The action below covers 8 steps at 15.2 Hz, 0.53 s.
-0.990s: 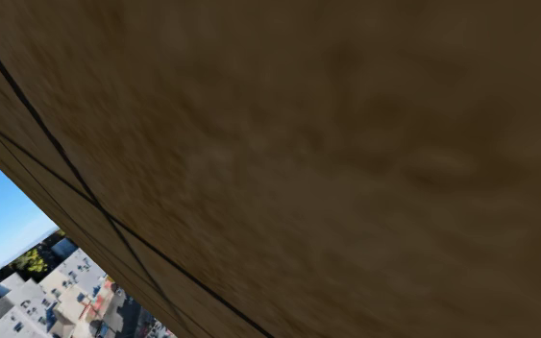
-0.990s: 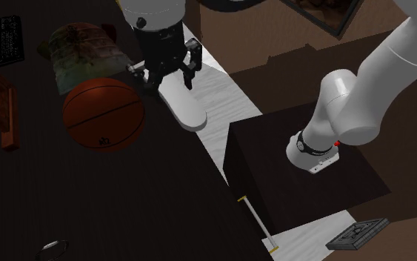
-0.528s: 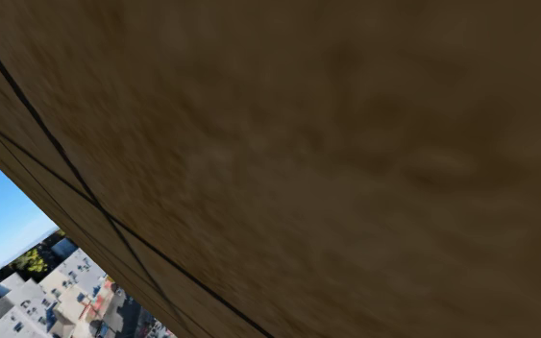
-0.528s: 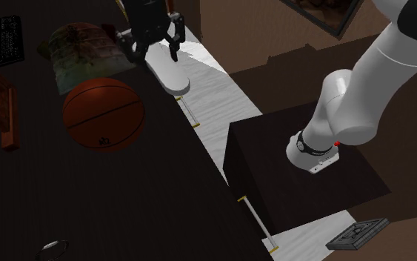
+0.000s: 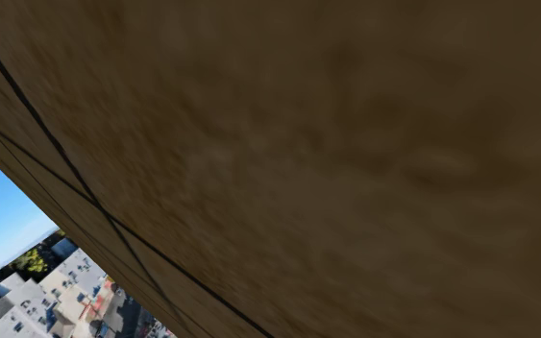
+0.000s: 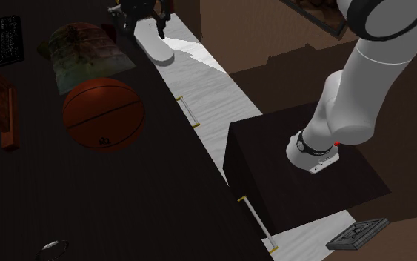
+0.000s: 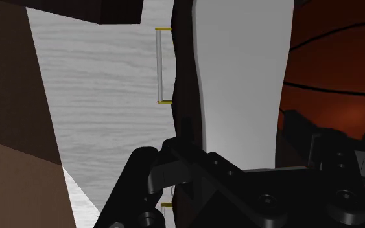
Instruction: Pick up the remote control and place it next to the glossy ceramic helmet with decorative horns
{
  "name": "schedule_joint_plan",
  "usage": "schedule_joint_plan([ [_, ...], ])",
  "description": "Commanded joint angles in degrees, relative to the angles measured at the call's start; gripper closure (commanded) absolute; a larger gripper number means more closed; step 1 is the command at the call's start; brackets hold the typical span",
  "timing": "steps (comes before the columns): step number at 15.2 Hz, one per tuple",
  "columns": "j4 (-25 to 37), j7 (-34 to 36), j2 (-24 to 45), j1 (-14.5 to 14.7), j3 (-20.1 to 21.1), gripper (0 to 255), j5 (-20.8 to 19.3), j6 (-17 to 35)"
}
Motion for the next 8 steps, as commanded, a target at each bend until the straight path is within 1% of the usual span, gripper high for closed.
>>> schedule_joint_plan([
  [1, 4.77, -2.27, 3.59, -1.21, -0.95, 255, -0.08, -1.11],
  [6, 19.48, -7.01, 13.73, -4.13, -2.67, 255, 0.06, -5.59],
  [8, 15.98, -6.98, 12.50, -4.18, -2.65, 255, 0.07, -3.31],
])
